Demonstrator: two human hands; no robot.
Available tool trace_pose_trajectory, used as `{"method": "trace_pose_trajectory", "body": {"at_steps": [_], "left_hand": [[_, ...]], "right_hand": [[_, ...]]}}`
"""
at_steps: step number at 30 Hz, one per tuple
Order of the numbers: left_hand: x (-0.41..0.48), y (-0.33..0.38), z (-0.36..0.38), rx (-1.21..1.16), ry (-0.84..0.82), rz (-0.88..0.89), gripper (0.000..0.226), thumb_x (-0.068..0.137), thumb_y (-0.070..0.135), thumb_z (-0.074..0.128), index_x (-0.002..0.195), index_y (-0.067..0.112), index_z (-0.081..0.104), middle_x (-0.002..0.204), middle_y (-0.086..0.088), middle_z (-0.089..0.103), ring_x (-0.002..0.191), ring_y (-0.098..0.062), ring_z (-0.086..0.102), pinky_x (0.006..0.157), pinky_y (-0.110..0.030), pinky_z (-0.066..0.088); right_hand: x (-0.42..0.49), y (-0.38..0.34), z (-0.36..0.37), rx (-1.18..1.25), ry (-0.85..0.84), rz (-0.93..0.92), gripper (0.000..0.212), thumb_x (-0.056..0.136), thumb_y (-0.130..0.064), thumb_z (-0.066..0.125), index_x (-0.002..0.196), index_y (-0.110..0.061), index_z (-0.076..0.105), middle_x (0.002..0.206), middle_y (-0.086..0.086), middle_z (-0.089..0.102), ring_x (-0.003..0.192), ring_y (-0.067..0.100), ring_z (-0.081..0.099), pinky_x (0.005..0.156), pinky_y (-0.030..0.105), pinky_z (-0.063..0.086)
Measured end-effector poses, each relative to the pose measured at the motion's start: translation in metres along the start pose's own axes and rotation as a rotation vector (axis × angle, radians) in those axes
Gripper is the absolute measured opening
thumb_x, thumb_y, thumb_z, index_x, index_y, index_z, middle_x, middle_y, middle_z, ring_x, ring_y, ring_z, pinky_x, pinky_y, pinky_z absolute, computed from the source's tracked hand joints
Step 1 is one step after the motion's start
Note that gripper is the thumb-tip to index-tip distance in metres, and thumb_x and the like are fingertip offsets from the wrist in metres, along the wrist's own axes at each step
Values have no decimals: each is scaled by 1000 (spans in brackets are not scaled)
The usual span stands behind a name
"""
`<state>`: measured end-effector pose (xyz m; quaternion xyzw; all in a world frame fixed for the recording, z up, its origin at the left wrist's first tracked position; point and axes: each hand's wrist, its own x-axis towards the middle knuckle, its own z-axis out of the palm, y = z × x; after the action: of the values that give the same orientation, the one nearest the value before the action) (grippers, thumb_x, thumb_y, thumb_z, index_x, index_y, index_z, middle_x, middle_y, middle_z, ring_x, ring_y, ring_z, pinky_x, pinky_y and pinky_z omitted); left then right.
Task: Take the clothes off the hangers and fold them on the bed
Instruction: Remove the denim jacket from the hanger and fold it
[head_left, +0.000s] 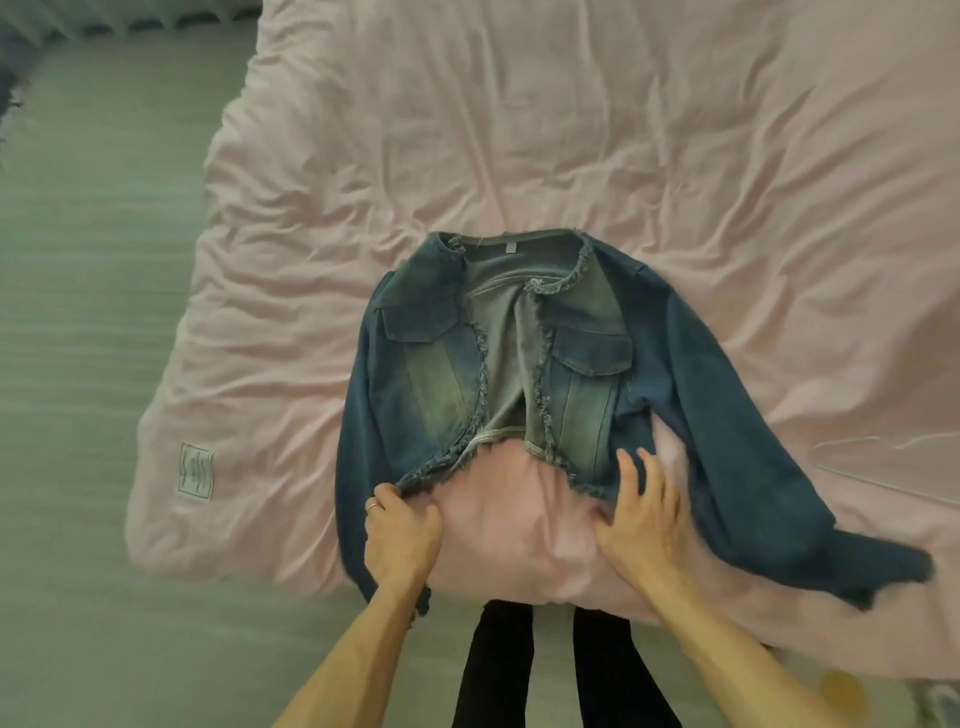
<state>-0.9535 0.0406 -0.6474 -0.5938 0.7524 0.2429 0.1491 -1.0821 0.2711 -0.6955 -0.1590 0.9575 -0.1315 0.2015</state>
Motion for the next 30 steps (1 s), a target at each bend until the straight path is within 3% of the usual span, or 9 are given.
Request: {"method": "trace_pose_trajectory", "body": {"at_steps": [5,9,11,13,19,22,25,28,30], "left_hand": [[27,-8,-7,-199,-79,-2,53,89,44,58,131,16,41,124,-7,52,106,-31,58,84,-44,50],[33,-10,-18,-349,-104,186,16,92,29,54,106,21,50,99,-1,63,87,-23,60,68,-35,46],[34,-7,-25,-495,-136,165,10,92,24,58,99,20,51,91,0,68,81,-19,65,65,-29,47],[35,-5,-30,-694,-200,93,13,90,18,63,91,22,50,95,-6,72,77,-18,73,72,-35,51],[19,-1,-48,-1046,-132,-13,15,95,10,58,86,19,50,90,-15,69,61,-24,68,60,-36,53],[11,-22,-49,-869,14,11,20,87,16,58,81,30,45,81,-5,59,66,-23,63,74,-52,58],[-5,-62,-43,-531,38,143,17,92,11,52,97,26,47,90,-9,61,78,-30,59,67,-43,50],[-9,-104,-29,40,-28,333,19,97,14,44,109,29,47,98,-4,59,81,-27,59,69,-43,52],[-9,-112,-22,190,-72,316,27,98,16,40,120,32,46,105,-5,55,85,-30,59,72,-44,54]], "right_hand": [[4,-1,-5,393,54,276,65,81,-4,68,142,-11,44,144,21,44,126,41,46,104,50,43],[11,-20,-17,631,143,477,35,89,-2,55,120,-19,58,117,7,63,100,27,58,91,43,50],[15,-29,-23,804,194,662,20,92,-9,57,109,-19,57,107,8,64,87,25,60,83,43,53],[17,-31,-27,955,217,804,16,89,-11,63,102,-18,56,103,8,64,81,22,59,78,40,53],[9,-28,-61,887,358,745,13,85,-3,55,88,-16,58,86,5,62,82,27,56,71,41,47],[-4,-19,-86,816,493,611,19,84,6,47,90,-11,54,79,3,55,80,26,52,69,32,37],[-33,10,-86,588,465,449,21,80,9,50,87,-10,52,84,9,54,76,30,50,69,35,39],[-65,44,-62,126,53,221,31,83,4,56,107,-14,60,102,9,48,75,31,51,70,38,43],[-75,60,-48,-91,-224,264,47,89,-5,51,133,-22,53,125,10,42,86,35,57,78,41,49]]}}
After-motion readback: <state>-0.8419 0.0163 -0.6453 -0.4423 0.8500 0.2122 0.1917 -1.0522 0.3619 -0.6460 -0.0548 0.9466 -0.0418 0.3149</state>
